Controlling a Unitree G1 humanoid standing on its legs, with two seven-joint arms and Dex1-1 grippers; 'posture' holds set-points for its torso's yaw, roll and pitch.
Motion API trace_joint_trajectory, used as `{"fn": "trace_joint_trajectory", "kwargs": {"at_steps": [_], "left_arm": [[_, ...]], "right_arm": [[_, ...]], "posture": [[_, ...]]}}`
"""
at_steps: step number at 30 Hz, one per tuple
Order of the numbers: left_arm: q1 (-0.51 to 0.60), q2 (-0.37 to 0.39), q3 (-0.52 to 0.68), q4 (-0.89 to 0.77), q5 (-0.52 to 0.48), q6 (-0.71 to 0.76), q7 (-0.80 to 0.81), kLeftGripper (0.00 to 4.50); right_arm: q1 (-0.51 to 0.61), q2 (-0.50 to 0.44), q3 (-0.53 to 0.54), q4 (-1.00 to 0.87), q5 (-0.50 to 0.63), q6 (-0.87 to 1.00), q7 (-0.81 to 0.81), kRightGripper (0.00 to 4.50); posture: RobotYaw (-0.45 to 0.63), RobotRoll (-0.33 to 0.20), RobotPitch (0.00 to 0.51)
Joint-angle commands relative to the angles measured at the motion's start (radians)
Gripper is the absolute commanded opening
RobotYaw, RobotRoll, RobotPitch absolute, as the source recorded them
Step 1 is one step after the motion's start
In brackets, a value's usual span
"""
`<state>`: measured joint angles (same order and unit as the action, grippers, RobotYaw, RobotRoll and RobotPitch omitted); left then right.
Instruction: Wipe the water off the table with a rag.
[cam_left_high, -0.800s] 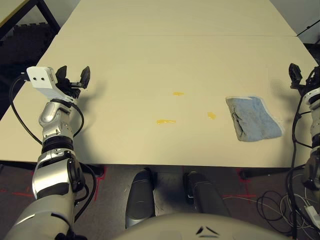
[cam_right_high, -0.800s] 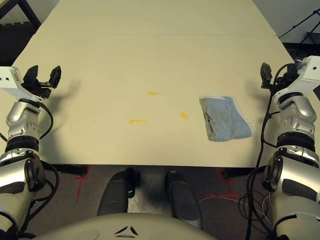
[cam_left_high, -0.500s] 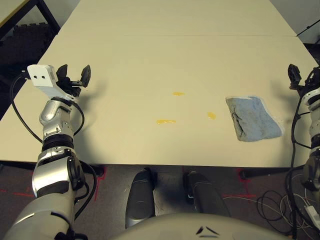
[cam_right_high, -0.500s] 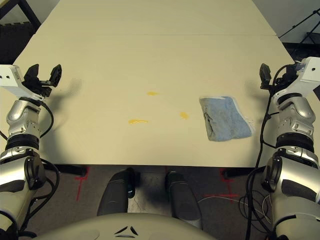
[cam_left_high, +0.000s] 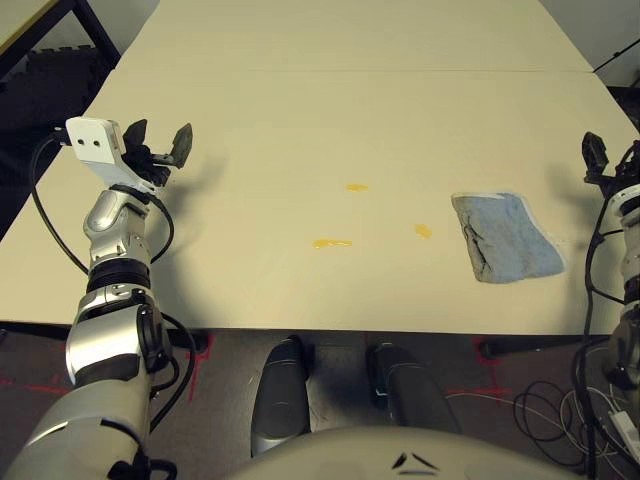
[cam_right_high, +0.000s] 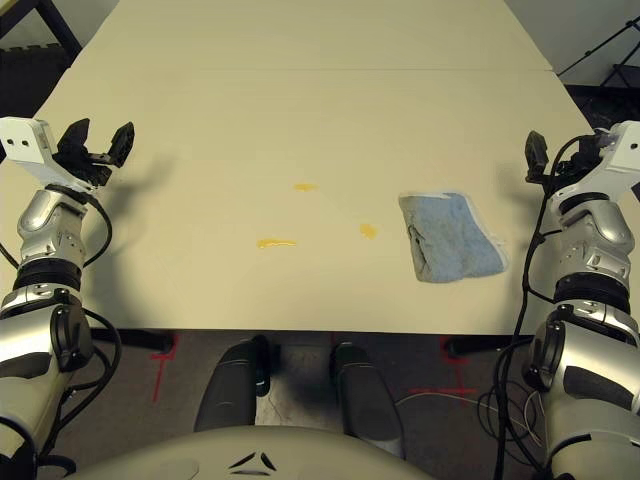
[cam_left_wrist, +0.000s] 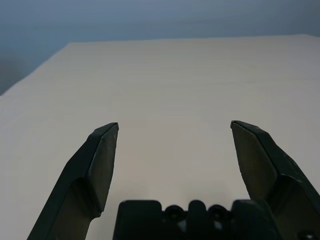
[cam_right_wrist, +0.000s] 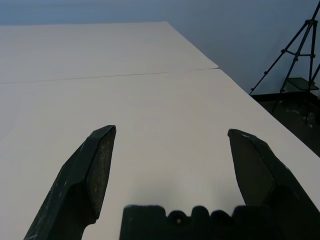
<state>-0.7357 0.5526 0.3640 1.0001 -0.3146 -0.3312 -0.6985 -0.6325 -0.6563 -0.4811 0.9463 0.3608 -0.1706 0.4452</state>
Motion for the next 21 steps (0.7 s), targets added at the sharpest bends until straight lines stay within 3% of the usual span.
{"fn": "trace_joint_trajectory", "kwargs": {"at_steps": [1, 5, 13, 21], "left_arm": [[-0.003, 0.004, -0.003, -0.011, -0.019, 0.030, -0.062, 4.50], [0.040, 0.008, 0.002, -0.107, -0.085, 0.093, -0.225, 4.50], [0.239, 0.065, -0.083, -0.479, -0.179, 0.336, -0.542, 4.50], [0.358, 0.111, -0.184, -0.604, -0.150, 0.314, -0.737, 4.50]], "right_arm": [[0.021, -0.007, -0.007, -0.006, 0.002, 0.009, -0.004, 4.46], [0.027, -0.009, 0.000, -0.004, -0.004, 0.019, 0.004, 4.46], [0.005, -0.027, 0.007, 0.031, -0.019, 0.024, 0.010, 4.46], [-0.012, -0.027, 0.027, 0.015, -0.024, 0.049, 0.037, 4.46]], "posture": [[0.07, 0.000, 0.185], [0.09, 0.000, 0.189], [0.12, 0.000, 0.187], [0.12, 0.000, 0.184]]}}
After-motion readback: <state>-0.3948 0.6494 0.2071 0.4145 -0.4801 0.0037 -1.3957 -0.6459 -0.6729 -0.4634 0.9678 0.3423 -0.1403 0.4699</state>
